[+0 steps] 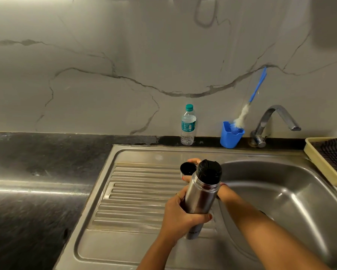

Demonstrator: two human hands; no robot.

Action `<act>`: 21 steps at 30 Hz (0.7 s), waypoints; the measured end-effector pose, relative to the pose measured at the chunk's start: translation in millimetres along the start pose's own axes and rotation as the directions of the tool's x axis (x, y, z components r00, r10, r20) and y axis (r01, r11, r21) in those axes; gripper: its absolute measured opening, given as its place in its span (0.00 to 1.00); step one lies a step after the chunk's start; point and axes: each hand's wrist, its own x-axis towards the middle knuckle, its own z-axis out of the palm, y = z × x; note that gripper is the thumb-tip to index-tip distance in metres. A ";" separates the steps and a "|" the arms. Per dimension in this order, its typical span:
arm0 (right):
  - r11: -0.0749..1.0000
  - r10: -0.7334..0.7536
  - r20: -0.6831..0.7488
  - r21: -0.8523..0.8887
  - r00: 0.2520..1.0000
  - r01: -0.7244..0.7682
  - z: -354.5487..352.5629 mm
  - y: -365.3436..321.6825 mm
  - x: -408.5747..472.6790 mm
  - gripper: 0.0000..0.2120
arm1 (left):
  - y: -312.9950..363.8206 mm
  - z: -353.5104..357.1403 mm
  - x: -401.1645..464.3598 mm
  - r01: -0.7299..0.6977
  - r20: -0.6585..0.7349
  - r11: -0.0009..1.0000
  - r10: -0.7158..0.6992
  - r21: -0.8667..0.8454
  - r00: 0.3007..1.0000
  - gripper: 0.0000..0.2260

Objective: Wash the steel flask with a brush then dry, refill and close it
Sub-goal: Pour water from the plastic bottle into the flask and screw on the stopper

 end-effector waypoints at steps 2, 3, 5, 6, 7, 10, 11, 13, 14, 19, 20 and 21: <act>0.997 -0.075 -0.149 -0.035 0.986 0.070 -7.0 0.3 4.9 0.19 | 0.9 0.4 0.1 -0.005 0.004 1.000 0.005 -0.002 1.000 0.27; 0.997 -0.078 -0.166 -0.021 0.983 0.076 -10.9 3.9 9.0 0.22 | 1.4 0.8 0.2 -0.005 0.004 1.000 0.005 -0.004 1.000 0.27; 0.995 -0.100 -0.145 0.015 0.984 0.103 -20.6 6.8 12.8 0.25 | 1.4 2.3 0.2 -0.001 0.003 1.000 0.001 -0.007 1.000 0.27; 0.992 -0.118 -0.158 0.030 0.980 0.124 -26.2 3.8 10.7 0.26 | 1.3 3.3 0.4 0.000 0.004 1.000 0.000 -0.007 1.000 0.28; 0.990 -0.117 -0.167 0.057 0.979 0.129 -31.2 -2.8 6.2 0.27 | 1.5 4.5 0.6 0.001 0.004 1.000 -0.001 -0.009 1.000 0.28; 0.983 -0.120 -0.200 0.110 0.972 0.144 -50.7 -18.7 -9.1 0.34 | 2.6 8.9 1.1 0.003 0.010 1.000 -0.003 -0.020 1.000 0.28; 0.982 -0.121 -0.213 0.114 0.970 0.147 -57.7 -23.3 -13.9 0.36 | 2.9 10.5 1.2 0.000 0.014 1.000 0.000 -0.023 1.000 0.29; 0.988 -0.126 -0.246 0.055 0.961 0.144 -73.0 -32.9 -22.4 0.36 | 3.5 14.1 1.0 -0.006 0.021 1.000 0.006 -0.029 1.000 0.29; 0.989 -0.147 -0.264 -0.010 0.953 0.150 -81.5 -37.4 -26.9 0.36 | 3.7 16.2 0.9 -0.006 0.022 0.999 0.007 -0.033 1.000 0.29; 0.934 -0.268 -0.285 -0.311 0.920 0.176 -125.7 -60.6 -54.8 0.34 | 5.2 28.0 -0.3 -0.023 0.022 0.999 0.024 -0.040 0.999 0.27; 0.907 -0.291 -0.261 -0.382 0.920 0.178 -134.5 -63.1 -58.6 0.35 | 5.5 30.7 -0.4 -0.023 0.020 0.999 0.024 -0.042 1.000 0.27; 0.877 -0.303 -0.229 -0.447 0.925 0.177 -142.8 -65.3 -61.3 0.36 | 5.8 33.1 -0.6 -0.024 0.021 0.999 0.025 -0.044 0.999 0.27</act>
